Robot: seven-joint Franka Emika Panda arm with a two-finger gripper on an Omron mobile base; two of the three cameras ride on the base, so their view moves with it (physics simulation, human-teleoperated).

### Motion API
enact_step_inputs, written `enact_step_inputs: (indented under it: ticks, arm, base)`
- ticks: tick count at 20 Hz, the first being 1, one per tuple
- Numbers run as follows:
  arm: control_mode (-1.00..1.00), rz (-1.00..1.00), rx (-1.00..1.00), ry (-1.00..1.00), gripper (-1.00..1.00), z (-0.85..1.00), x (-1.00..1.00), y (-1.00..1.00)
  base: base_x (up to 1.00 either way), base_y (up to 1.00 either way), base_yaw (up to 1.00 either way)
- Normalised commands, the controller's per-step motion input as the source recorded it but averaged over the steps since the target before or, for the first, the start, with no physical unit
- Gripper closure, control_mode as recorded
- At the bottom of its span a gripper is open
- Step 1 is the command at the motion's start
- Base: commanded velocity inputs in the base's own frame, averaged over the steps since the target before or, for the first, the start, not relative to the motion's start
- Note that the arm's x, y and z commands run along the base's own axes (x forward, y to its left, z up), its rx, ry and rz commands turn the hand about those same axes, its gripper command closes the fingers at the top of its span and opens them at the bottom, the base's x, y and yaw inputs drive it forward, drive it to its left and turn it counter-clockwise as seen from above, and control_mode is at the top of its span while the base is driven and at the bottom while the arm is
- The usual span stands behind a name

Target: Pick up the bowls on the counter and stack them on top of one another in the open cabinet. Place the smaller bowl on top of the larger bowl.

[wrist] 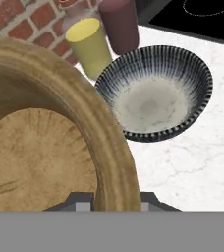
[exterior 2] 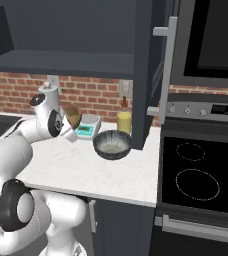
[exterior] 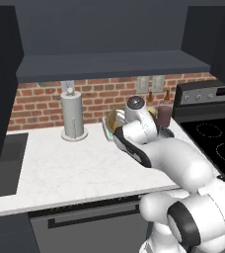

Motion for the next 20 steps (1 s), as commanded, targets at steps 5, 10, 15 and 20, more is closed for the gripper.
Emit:
enact_step_inputs:
  ticks: [5, 10, 15, 20]
  arm:
    - [-1.0, -0.42, 0.13, 0.33, 1.0, 0.6, 0.0, -1.0]
    - [-1.0, -0.17, 0.01, 0.29, 1.0, -0.07, 0.0, -0.94]
    - [-1.0, -0.03, 0.01, 0.03, 1.0, -0.36, 0.0, -0.48]
    - [-1.0, 0.0, 0.0, 0.0, 1.0, -0.58, -0.06, -0.15]
  base:
    - [0.0, 0.0, 0.0]
    - [0.0, 0.0, 0.0]
    - [0.0, 0.0, 0.0]
    - [0.0, 0.0, 0.0]
